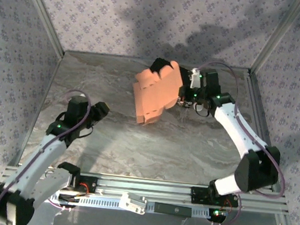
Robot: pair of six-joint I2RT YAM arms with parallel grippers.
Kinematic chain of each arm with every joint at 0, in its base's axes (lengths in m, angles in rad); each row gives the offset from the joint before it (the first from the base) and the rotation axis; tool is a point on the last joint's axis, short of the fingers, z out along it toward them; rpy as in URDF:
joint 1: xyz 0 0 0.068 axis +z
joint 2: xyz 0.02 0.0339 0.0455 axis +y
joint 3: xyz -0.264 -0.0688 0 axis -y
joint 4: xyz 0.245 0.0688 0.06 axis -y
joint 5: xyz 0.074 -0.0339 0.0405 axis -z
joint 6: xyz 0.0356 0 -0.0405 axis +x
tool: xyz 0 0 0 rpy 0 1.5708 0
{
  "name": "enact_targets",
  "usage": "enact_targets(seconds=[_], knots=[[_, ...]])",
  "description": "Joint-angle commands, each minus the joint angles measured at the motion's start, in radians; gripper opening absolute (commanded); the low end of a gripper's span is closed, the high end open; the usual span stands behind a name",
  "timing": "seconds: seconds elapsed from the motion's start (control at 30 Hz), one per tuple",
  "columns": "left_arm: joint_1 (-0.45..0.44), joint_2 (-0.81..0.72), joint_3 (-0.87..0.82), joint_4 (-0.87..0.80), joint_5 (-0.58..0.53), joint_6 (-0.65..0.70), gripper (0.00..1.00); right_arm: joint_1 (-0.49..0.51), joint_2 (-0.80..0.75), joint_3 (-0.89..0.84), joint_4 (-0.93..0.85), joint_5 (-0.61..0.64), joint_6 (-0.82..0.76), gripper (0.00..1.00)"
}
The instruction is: Fold the paper box
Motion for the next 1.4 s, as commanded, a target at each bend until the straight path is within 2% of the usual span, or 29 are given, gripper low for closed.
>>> enact_targets(seconds=[0.0, 0.27, 0.47, 0.73, 0.8, 0.97, 1.07, 1.23, 1.37], knots=[[0.007, 0.115, -0.003, 0.206, 0.122, 0.043, 0.54, -0.075, 0.061, 0.006, -0.017, -0.092, 0.055, 0.0], [-0.006, 0.498, 0.101, 0.487, 0.257, 0.083, 0.53, -0.136, 0.094, 0.015, -0.046, -0.046, 0.034, 0.0], [-0.006, 0.785, 0.232, 0.65, 0.359, 0.106, 0.55, -0.164, 0.098, 0.012, -0.045, -0.075, 0.037, 0.0], [-0.025, 0.957, 0.342, 0.755, 0.44, 0.108, 0.58, -0.191, 0.107, 0.006, -0.041, -0.108, 0.039, 0.0], [-0.036, 0.966, 0.351, 0.765, 0.436, 0.11, 0.58, -0.196, 0.11, 0.006, -0.042, -0.111, 0.039, 0.0], [-0.083, 1.003, 0.43, 0.634, 0.392, 0.177, 0.55, -0.203, 0.115, 0.0, -0.033, -0.116, 0.049, 0.0], [-0.098, 1.01, 0.433, 0.616, 0.351, 0.185, 0.52, -0.209, 0.114, -0.012, -0.023, -0.12, 0.058, 0.0], [-0.129, 0.991, 0.441, 0.565, 0.269, 0.222, 0.37, -0.213, 0.106, -0.031, -0.007, -0.127, 0.071, 0.0], [-0.168, 0.964, 0.478, 0.459, 0.151, 0.284, 0.18, -0.213, 0.096, -0.037, -0.003, -0.123, 0.094, 0.0]])
